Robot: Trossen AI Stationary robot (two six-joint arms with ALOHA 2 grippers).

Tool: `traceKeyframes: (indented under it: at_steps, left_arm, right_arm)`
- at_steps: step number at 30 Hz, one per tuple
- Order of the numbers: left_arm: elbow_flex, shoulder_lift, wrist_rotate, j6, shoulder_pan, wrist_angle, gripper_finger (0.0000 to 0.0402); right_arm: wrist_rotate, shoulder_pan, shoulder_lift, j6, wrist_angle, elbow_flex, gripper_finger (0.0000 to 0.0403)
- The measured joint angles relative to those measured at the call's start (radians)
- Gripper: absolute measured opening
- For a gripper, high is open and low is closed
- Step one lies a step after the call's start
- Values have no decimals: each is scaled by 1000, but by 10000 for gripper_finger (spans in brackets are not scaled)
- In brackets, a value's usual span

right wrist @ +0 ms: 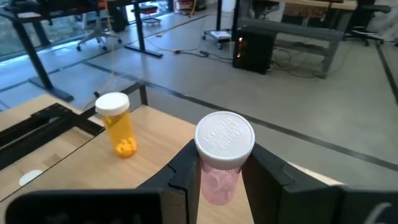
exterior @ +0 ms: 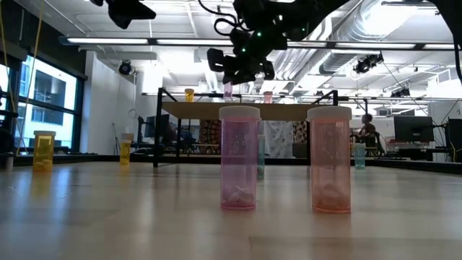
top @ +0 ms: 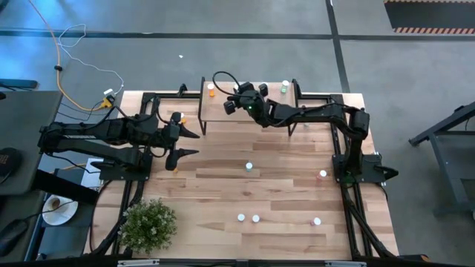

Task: Pick and place medicine bottles onto shelf by color
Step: Put the top purple pill bottle on the shelf

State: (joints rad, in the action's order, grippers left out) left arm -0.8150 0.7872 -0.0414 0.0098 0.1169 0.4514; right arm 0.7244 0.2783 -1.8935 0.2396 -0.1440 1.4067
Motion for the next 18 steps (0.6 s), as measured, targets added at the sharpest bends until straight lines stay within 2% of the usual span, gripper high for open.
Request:
traceKeyframes:
  at_steps: [5,18]
  left_arm:
    - [0,0,0,1,0,1,236]
    - [0,0,0,-7,0,-6,236]
  right_arm:
    - [-1,8,0,7,6,0,85]
    - [-103,44,-39,-4,3,0,85]
